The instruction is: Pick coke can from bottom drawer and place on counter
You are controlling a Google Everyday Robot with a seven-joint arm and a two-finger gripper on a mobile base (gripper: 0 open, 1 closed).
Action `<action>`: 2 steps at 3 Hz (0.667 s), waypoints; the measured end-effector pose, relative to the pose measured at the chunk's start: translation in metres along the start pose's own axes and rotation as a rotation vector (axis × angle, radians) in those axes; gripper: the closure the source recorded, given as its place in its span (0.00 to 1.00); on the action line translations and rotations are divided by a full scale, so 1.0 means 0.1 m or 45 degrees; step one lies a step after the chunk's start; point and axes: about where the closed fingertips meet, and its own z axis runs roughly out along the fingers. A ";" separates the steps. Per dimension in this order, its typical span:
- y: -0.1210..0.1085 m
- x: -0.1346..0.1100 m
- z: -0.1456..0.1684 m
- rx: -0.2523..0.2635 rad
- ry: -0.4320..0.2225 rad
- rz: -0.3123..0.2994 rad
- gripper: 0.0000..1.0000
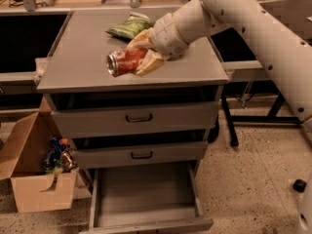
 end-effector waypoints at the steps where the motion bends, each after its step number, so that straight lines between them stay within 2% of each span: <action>1: -0.24 0.23 0.18 0.013 -0.006 0.124 1.00; 2: -0.72 0.43 0.34 0.031 0.015 0.255 1.00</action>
Offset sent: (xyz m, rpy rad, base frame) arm 0.1362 0.0233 0.0059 0.0502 0.1784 -0.2066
